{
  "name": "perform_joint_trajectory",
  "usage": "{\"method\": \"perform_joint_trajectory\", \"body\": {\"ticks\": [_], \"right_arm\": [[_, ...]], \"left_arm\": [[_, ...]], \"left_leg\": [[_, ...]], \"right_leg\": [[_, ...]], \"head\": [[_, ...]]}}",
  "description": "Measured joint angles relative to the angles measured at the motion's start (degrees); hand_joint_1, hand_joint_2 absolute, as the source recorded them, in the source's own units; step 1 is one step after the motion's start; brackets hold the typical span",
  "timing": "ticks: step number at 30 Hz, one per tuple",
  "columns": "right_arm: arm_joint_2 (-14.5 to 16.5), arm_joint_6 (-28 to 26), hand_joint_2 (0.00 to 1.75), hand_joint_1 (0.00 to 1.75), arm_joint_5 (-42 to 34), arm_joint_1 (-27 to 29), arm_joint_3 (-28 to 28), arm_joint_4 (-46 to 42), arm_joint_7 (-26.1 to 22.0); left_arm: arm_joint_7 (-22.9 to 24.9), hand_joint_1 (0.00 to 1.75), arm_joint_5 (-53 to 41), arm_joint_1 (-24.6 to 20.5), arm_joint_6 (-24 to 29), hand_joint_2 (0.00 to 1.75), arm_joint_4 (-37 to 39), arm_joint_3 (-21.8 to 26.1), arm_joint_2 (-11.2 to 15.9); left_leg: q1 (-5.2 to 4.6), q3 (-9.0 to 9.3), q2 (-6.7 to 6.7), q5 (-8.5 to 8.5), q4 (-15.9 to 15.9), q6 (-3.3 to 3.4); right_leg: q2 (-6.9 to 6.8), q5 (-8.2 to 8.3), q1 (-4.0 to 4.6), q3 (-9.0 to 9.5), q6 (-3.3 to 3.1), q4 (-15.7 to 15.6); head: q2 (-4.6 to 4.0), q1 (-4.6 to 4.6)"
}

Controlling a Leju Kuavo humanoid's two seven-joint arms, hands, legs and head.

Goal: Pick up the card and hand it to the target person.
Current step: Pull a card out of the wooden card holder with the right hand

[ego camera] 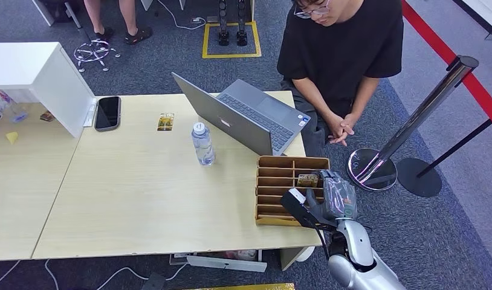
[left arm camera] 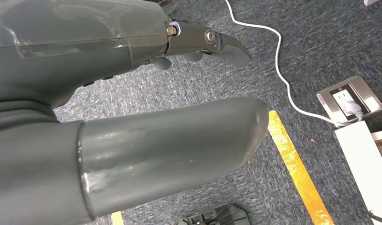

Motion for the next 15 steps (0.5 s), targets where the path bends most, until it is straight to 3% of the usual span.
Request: {"method": "perform_joint_trajectory", "body": {"ticks": [10, 15], "right_arm": [[0.00, -0.32, 1.75, 1.07, 0.45, -0.31, 0.17, 0.39, 0.00], [-0.02, -0.54, 1.75, 1.47, 0.56, -0.47, 0.21, 0.48, 0.08]], "left_arm": [[-0.04, 0.00, -0.43, -0.01, 1.41, 0.00, 0.00, -0.02, 0.00], [0.06, 0.00, -0.68, -0.04, 1.76, 0.00, 0.00, -0.01, -0.01]], "left_leg": [[0.00, 0.04, 0.00, 0.00, 0.00, 0.00], [0.00, 0.04, 0.00, 0.00, 0.00, 0.00]], "right_leg": [[0.01, 0.00, 0.00, 0.01, 0.00, 0.00], [0.01, 0.00, 0.00, 0.01, 0.00, 0.00]], "head": [[0.00, 0.00], [0.00, 0.01]]}}
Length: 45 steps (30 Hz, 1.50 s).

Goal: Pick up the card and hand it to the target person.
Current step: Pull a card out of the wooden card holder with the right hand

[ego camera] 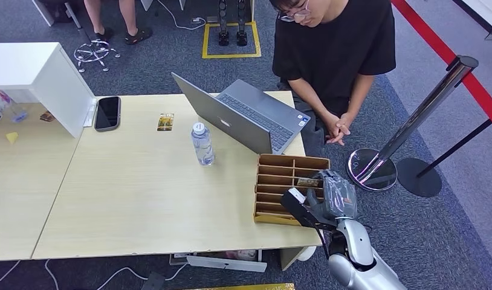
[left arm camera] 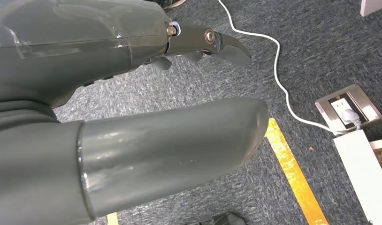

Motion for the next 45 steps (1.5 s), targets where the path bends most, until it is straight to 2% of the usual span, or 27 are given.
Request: {"method": "perform_joint_trajectory", "body": {"ticks": [14, 45], "right_arm": [[-0.12, -0.35, 1.75, 1.54, 0.70, -0.37, 0.10, 0.26, -0.02], [-0.14, -0.28, 1.75, 1.49, -0.04, -0.59, 0.09, 0.25, 0.39]], "left_arm": [[0.24, 0.00, -0.22, -0.17, 0.00, 0.00, 0.00, 0.00, -0.02], [0.35, 0.00, -0.33, -0.29, -0.02, 0.00, 0.00, -0.01, -0.32]], "left_leg": [[0.00, -0.01, 0.00, 0.00, 0.00, 0.00], [-0.01, 0.02, 0.00, 0.00, 0.00, 0.00]], "right_leg": [[-0.01, 0.00, 0.00, 0.00, 0.00, 0.00], [-0.01, 0.01, 0.00, 0.03, 0.01, 0.00]], "head": [[0.00, -0.01], [0.00, -0.01]]}}
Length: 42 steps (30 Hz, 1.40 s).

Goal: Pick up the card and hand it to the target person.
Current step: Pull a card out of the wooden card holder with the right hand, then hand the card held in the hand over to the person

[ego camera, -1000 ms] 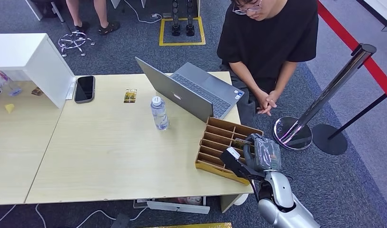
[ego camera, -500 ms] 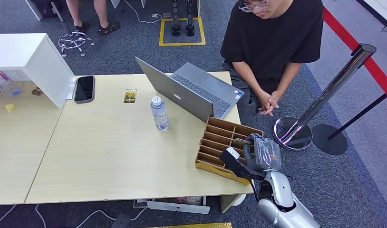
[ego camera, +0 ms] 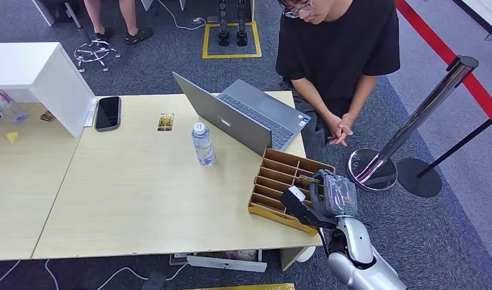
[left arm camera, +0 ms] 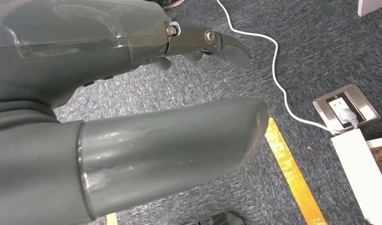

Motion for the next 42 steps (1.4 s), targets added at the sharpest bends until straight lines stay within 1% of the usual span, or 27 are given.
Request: {"method": "perform_joint_trajectory", "body": {"ticks": [26, 42], "right_arm": [[-0.46, -0.47, 1.75, 1.48, -1.37, 1.08, -0.39, -5.19, -0.30], [-0.48, -0.98, 1.75, 1.51, -5.80, 1.08, -0.62, -8.77, -1.27]], "left_arm": [[-0.19, 0.00, 0.01, 0.08, 0.00, 0.00, 0.00, 0.00, 0.01], [-0.38, 0.00, 0.01, 0.15, 0.03, 0.00, 0.00, 0.00, 0.00]], "left_leg": [[0.00, -0.05, 0.00, 0.00, 0.00, 0.00], [0.00, -0.05, 0.00, 0.00, 0.00, 0.00]], "right_leg": [[-0.01, 0.00, 0.00, -0.03, 0.00, 0.00], [0.00, 0.00, 0.00, -0.03, 0.00, 0.00]], "head": [[0.00, 0.01], [0.00, 0.01]]}}
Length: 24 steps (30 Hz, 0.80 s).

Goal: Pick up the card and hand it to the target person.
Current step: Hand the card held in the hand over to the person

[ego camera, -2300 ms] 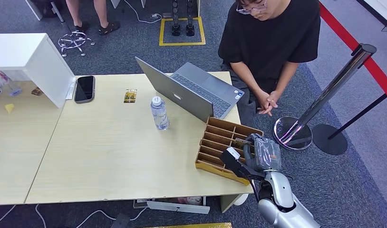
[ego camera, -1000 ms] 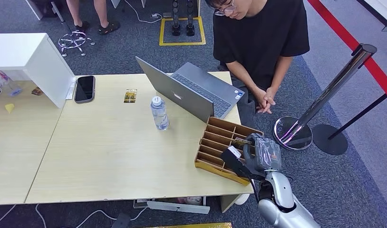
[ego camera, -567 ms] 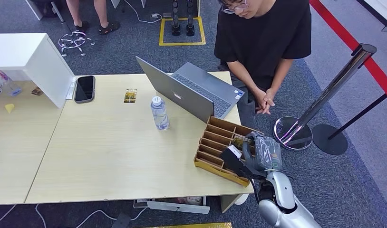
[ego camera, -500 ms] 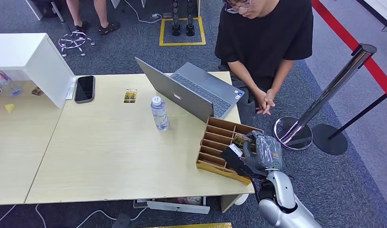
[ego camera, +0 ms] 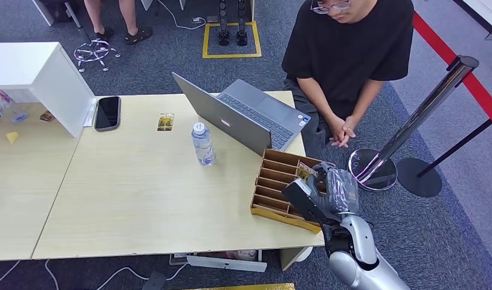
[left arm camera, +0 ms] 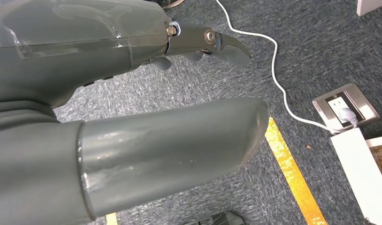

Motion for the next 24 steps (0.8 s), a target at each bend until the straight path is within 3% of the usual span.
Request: {"method": "perform_joint_trajectory", "body": {"ticks": [24], "right_arm": [[-0.83, -1.37, 1.75, 1.46, -1.58, -0.01, -1.64, -1.73, -0.29]], "left_arm": [[-0.46, 0.00, 0.00, 0.20, -0.01, 0.00, 0.00, 0.04, 0.01]], "left_leg": [[0.00, 0.00, 0.00, 0.00, 0.00, 0.00]], "right_leg": [[0.00, 0.00, 0.00, 0.00, 0.00, 0.00]], "head": [[0.00, -0.01]]}}
